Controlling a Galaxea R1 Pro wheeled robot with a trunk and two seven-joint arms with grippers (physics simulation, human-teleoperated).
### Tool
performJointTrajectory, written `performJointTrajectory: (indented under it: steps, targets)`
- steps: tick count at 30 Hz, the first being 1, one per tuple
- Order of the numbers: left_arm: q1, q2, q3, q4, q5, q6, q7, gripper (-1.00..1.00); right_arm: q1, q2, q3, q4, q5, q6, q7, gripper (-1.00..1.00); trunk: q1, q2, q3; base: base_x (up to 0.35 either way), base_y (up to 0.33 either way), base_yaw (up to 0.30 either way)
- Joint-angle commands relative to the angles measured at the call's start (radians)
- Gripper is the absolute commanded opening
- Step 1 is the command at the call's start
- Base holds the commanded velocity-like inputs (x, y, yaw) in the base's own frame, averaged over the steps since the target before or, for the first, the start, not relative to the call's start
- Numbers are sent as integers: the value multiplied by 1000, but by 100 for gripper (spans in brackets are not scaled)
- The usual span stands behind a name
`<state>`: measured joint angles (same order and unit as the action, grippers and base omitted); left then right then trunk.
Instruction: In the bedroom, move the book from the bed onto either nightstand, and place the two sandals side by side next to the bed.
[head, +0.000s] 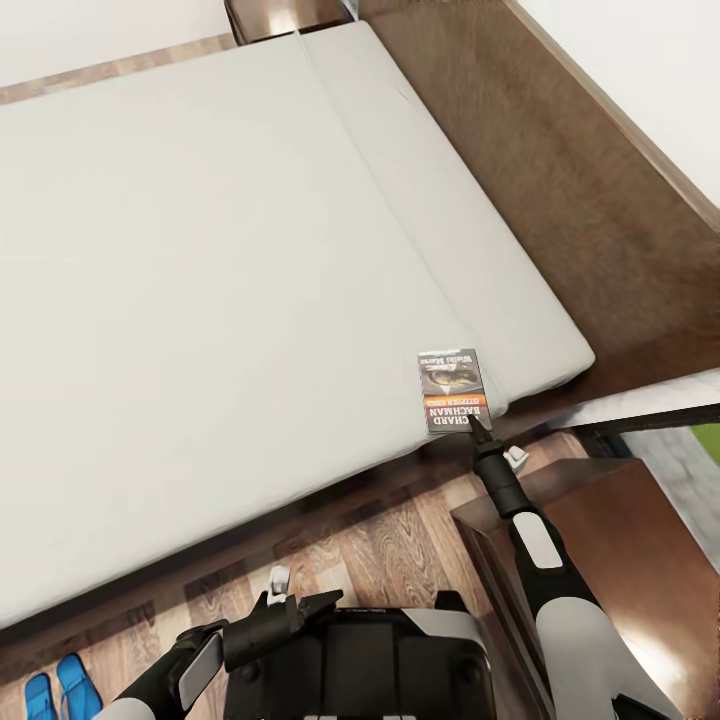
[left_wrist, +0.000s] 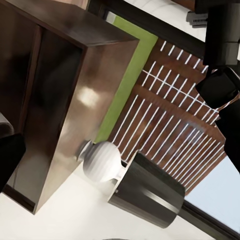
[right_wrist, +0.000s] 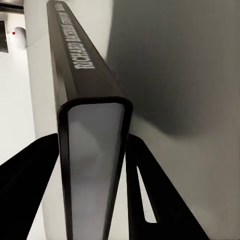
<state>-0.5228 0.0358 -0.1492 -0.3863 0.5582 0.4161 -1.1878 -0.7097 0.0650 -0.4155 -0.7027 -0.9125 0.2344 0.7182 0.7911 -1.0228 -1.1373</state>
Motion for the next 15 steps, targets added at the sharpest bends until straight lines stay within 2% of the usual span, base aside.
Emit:
performJointTrajectory:
  steps: [1,12,15]
  targets:
    - [0,1,-6,0,9,10,-1,100,-1,1,-4,0,-6,9,3,-100,-4,7,3,0,0,0]
    - [0,1,-7,-1,9,10,-1,100,0,-1,-3,1,-5,13,7,-100,-46,84,37,0,0,0]
    - [0,1,-7,0,9,10,-1,100,4,-7,-3,0,-4,61,8,-100,-57,105,47,0,0,0]
